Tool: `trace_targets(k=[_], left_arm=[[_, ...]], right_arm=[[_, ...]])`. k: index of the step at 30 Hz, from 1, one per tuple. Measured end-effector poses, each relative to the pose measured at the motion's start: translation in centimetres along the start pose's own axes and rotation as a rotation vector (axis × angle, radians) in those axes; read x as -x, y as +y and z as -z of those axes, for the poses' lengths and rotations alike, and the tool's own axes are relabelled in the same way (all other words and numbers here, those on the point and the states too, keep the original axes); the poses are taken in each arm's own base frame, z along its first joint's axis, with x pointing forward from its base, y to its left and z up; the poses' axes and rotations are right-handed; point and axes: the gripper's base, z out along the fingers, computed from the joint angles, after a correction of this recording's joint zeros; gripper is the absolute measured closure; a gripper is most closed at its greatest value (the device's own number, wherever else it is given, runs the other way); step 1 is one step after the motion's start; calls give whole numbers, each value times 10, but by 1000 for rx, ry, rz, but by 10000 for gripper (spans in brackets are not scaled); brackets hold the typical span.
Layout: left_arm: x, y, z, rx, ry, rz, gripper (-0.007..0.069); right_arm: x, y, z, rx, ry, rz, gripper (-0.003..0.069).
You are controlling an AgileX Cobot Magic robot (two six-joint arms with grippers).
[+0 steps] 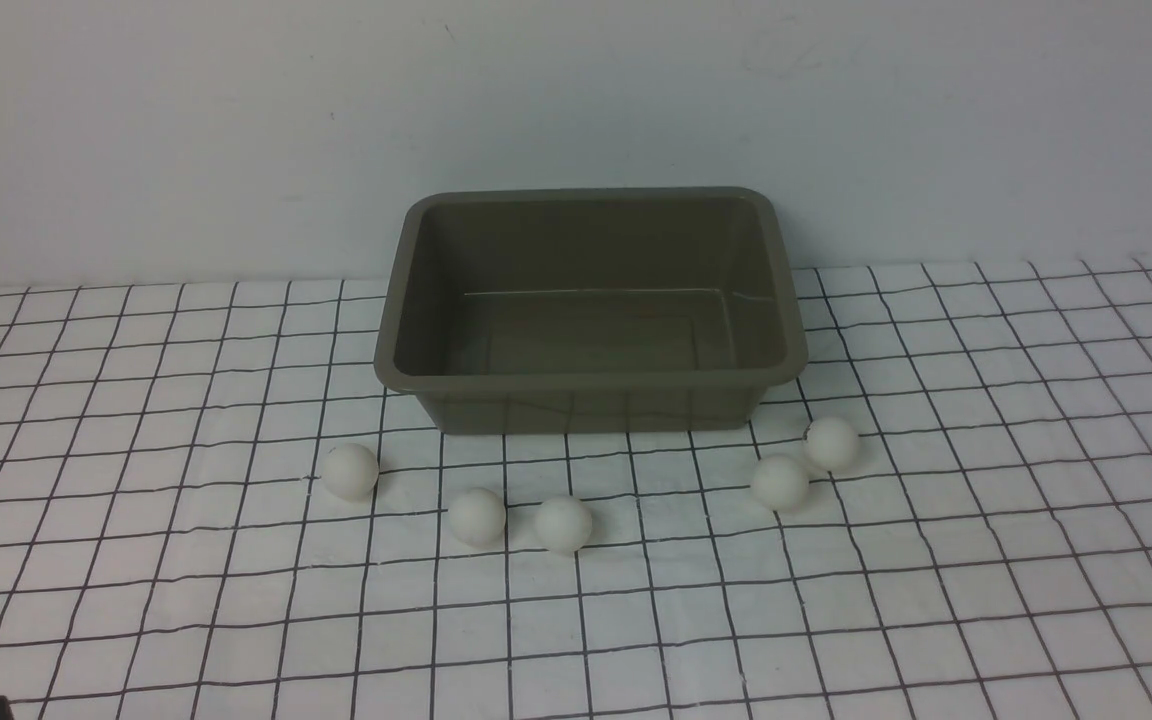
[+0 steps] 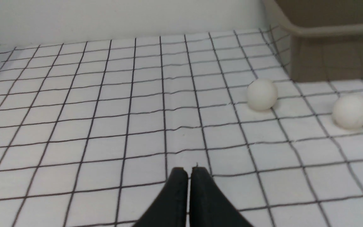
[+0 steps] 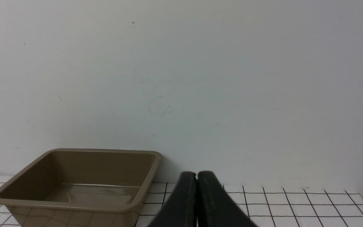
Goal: Put the table tennis balls into the box on the white checkered tablecloth.
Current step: 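Reach for and grasp a ping pong ball on the table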
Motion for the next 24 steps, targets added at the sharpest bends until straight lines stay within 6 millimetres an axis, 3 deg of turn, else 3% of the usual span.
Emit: trace_targets(k=[14, 24], left_arm=[[13, -7, 1, -107, -120, 431, 629], [14, -9, 2, -137, -126, 535, 629]], right_arm=[[0, 0, 0, -1, 1, 1, 673], [0, 0, 0, -2, 1, 2, 673]])
